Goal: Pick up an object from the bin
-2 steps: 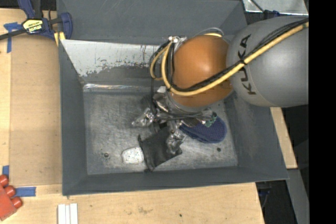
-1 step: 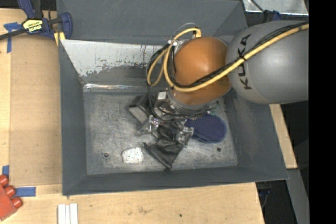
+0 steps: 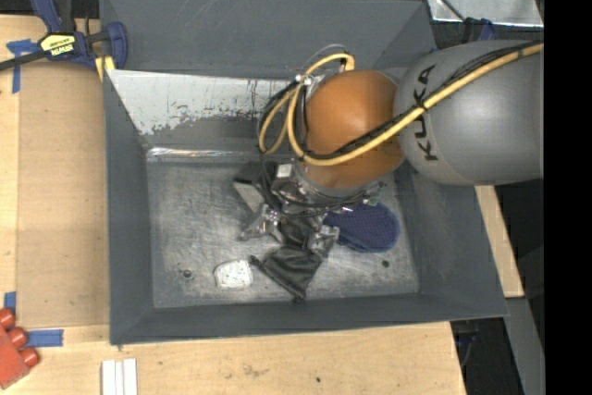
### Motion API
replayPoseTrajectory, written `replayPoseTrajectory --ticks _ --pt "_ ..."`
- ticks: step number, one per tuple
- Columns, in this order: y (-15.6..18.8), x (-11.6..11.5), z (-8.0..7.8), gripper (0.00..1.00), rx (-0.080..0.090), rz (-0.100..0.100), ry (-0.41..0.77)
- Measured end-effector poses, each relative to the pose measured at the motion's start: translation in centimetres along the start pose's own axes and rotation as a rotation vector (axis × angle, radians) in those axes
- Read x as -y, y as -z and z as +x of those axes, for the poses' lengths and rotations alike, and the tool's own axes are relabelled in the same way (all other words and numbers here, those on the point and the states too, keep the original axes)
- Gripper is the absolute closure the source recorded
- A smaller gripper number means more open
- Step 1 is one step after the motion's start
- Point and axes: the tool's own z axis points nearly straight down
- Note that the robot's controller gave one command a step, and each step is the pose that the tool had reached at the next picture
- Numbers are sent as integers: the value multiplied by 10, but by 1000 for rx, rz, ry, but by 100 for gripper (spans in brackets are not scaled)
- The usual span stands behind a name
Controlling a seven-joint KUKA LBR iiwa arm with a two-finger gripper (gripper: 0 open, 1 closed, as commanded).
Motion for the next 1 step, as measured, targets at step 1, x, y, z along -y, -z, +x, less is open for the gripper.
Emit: replayPoseTrajectory --ticks 1 --pt "-1 -1 -3 100 9 3 1"
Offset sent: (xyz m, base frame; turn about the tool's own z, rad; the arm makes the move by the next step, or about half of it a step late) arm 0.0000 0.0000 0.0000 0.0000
